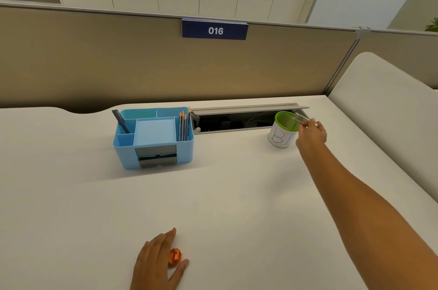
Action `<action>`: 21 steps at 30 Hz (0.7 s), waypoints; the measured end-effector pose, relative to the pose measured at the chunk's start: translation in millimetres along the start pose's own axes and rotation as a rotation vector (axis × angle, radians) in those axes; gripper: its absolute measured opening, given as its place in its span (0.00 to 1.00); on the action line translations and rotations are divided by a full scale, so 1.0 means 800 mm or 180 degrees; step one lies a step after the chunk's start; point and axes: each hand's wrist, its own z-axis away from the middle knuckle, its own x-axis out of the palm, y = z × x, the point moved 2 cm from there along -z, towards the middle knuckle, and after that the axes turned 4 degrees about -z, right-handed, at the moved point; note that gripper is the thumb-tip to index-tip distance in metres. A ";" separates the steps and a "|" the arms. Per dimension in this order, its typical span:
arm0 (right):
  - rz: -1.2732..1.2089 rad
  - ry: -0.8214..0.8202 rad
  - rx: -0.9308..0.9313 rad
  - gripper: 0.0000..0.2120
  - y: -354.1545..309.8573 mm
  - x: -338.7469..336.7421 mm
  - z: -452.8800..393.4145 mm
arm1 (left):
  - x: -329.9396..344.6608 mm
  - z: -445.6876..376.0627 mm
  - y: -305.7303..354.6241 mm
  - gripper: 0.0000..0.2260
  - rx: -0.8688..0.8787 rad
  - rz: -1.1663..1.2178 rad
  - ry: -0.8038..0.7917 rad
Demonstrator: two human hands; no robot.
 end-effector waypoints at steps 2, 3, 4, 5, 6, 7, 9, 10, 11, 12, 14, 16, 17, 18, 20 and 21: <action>0.0273 0.0064 -0.0199 0.16 0.000 0.001 -0.012 | 0.002 -0.003 -0.001 0.37 0.0024 -0.0119 -0.0002; 0.0380 0.0093 -0.0344 0.16 0.002 0.003 -0.018 | 0.003 -0.004 -0.002 0.37 0.0019 -0.0157 -0.0012; 0.0510 0.0094 -0.0445 0.16 0.002 0.004 -0.023 | 0.004 -0.004 -0.002 0.37 0.0044 -0.0193 -0.0001; 0.0590 0.0080 -0.0515 0.16 0.002 0.006 -0.024 | 0.002 -0.004 -0.002 0.37 0.0049 -0.0201 0.0007; 0.0647 0.0068 -0.0558 0.15 0.002 0.007 -0.026 | 0.000 -0.003 -0.002 0.37 0.0059 -0.0231 0.0016; 0.0704 0.0069 -0.0552 0.15 0.004 0.007 -0.030 | 0.001 -0.004 -0.002 0.37 0.0048 -0.0223 0.0031; 0.0726 0.0072 -0.0589 0.15 0.006 0.009 -0.038 | 0.001 -0.004 0.000 0.37 0.0061 -0.0196 0.0053; 0.0718 0.0064 -0.0608 0.15 0.007 0.010 -0.041 | 0.000 -0.004 0.001 0.37 0.0068 -0.0182 0.0043; 0.0761 0.0067 -0.0647 0.15 0.008 0.011 -0.042 | -0.001 -0.003 0.002 0.37 0.0081 -0.0167 0.0041; 0.0809 0.0059 -0.0700 0.15 0.009 0.012 -0.045 | -0.001 -0.002 0.002 0.37 0.0108 -0.0158 0.0022; 0.1053 0.0044 -0.0876 0.15 0.008 0.014 -0.050 | -0.003 -0.002 0.003 0.37 0.0120 -0.0132 -0.0023; 0.1300 0.0036 -0.1065 0.15 0.005 0.016 -0.054 | -0.006 -0.003 0.004 0.37 0.0123 -0.0158 -0.0033; 0.1348 0.0019 -0.1124 0.14 0.003 0.017 -0.055 | -0.006 -0.003 0.005 0.38 0.0115 -0.0154 -0.0006; 0.1360 0.0009 -0.1144 0.14 0.001 0.018 -0.056 | -0.007 -0.003 0.006 0.38 0.0100 -0.0160 0.0006; 0.1364 0.0016 -0.1132 0.14 -0.001 0.019 -0.058 | -0.008 -0.003 0.007 0.38 0.0054 -0.0200 0.0010; 0.1344 0.0016 -0.1127 0.14 -0.002 0.018 -0.059 | -0.008 -0.003 0.007 0.38 0.0052 -0.0216 0.0003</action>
